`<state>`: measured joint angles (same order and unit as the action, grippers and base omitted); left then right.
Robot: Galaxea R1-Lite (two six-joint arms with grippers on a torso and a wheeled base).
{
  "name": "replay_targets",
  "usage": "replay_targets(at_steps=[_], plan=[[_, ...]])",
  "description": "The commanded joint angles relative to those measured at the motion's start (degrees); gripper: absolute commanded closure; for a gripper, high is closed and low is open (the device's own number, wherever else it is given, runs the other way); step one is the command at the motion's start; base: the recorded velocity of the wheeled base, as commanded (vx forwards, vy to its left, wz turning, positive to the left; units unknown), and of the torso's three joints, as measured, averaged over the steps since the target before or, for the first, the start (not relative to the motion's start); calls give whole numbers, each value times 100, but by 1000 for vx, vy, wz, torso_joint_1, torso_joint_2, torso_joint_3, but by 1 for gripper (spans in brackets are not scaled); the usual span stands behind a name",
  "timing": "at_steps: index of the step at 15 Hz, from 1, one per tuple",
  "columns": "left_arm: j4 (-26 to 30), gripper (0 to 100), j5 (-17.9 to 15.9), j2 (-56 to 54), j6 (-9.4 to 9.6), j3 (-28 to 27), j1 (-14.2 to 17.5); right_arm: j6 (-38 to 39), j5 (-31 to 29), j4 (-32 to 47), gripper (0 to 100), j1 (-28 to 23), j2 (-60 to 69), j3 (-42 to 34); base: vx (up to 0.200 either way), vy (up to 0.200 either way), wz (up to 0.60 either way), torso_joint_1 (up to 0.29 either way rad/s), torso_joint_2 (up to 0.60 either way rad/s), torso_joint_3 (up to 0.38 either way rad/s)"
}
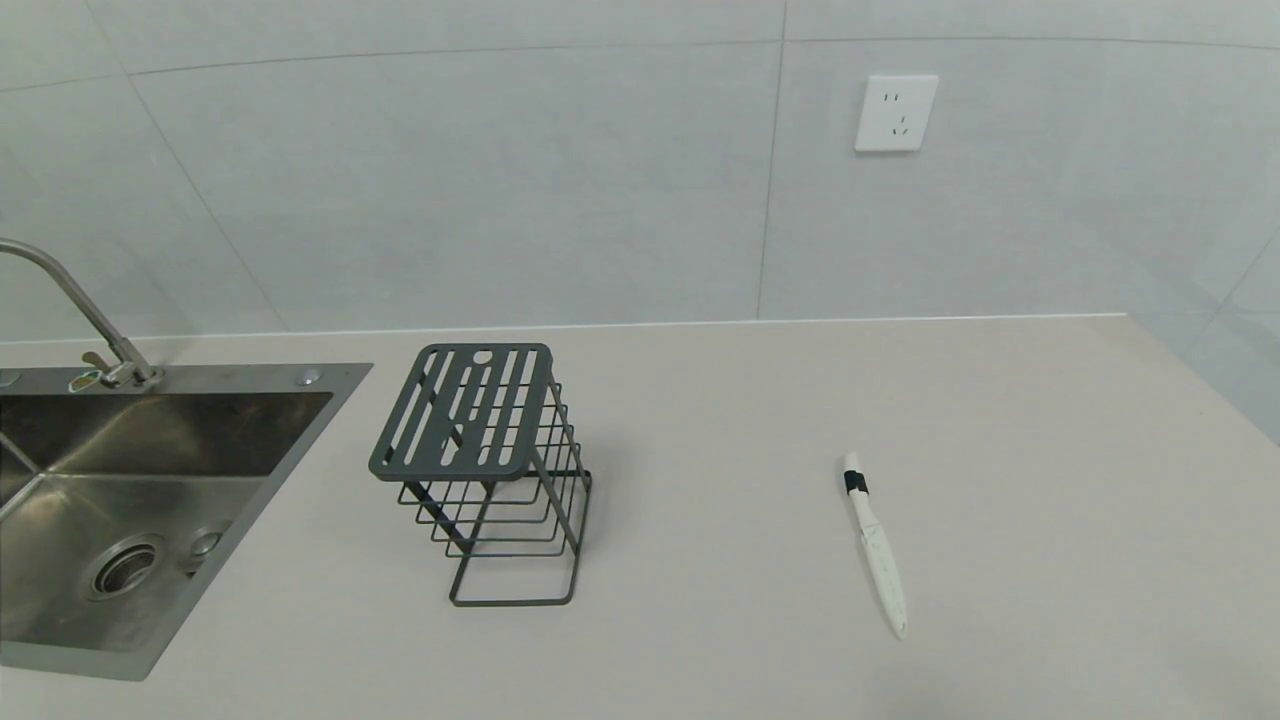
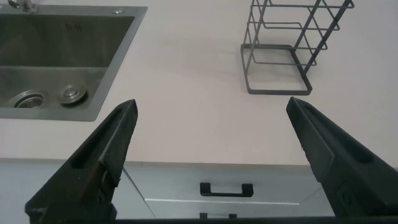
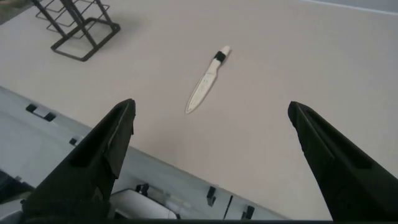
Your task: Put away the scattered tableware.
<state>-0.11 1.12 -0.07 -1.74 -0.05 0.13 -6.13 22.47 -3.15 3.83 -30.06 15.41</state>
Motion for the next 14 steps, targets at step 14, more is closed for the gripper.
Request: replay_targets(at_steps=[14], plan=[[-7,0,2,7,-28,5,4,-380,-735,-1962,0,1771,-4377,94,0,0,0,0,0,0]])
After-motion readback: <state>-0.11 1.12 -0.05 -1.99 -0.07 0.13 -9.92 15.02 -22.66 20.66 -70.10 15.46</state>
